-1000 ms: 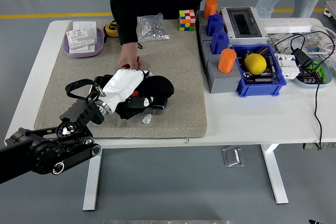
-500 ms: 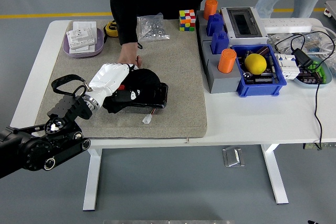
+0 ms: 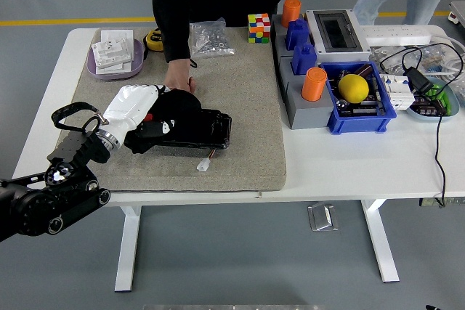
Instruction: Pick the rag up,wipe the panel,place it on the desk
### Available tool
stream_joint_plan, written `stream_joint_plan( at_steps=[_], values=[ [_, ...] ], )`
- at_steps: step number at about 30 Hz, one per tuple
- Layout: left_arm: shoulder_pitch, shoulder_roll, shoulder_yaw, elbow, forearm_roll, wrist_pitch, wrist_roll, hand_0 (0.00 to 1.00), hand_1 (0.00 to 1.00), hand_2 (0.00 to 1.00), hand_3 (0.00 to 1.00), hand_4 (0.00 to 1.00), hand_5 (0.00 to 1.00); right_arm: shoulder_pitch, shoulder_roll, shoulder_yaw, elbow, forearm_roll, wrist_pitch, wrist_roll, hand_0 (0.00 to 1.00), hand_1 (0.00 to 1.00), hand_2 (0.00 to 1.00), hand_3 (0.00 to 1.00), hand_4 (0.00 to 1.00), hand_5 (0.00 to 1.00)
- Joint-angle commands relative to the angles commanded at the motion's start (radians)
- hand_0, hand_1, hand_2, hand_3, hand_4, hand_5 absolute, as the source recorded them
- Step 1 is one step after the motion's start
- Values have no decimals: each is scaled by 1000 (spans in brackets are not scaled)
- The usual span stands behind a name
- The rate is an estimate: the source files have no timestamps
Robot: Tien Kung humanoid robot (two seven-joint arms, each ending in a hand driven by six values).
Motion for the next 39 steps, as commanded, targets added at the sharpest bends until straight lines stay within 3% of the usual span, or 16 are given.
stream_joint_plan(
  at_steps=[26,39],
  values=[
    [44,69,-91,35,26,0,-3,275,179,560,544,472,94,-10,4,15,-1,-2,3,-2,789,655,715,660,998,515],
    [43,70,-96,27,35,2,1,276,179,560,544,472,96,-9,6,15,-2,1,6,-4,788,655,715,660,998,516]
  ],
)
